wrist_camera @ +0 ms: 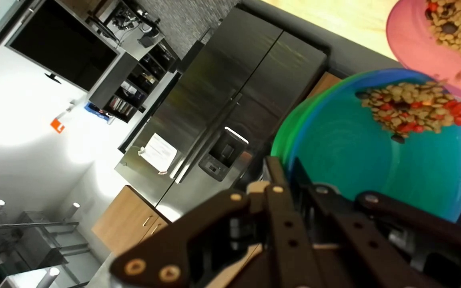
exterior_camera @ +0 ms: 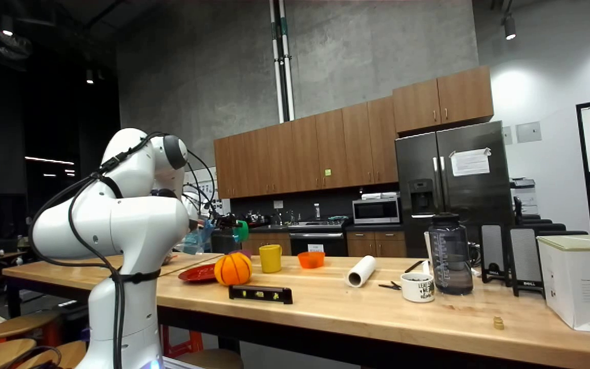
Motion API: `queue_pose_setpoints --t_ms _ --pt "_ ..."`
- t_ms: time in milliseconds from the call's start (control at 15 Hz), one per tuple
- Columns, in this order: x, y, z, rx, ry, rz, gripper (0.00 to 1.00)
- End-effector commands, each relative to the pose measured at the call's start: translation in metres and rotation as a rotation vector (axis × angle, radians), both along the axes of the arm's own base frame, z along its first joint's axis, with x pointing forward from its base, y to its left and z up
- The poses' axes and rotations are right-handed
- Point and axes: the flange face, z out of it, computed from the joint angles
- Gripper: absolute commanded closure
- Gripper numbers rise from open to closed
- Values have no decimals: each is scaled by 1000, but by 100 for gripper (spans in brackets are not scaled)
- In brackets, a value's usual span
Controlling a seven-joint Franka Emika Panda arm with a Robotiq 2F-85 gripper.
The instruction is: Pour the contents of the blue bowl into the pink bowl
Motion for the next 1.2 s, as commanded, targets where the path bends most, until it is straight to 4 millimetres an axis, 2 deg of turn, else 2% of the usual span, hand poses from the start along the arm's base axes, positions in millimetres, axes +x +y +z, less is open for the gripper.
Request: queue_pose_setpoints --t_ms 0,1133 --pt "-10 -5 11 14 -13 7 98" --pt "-26 2 -3 -1 -219 -17 98"
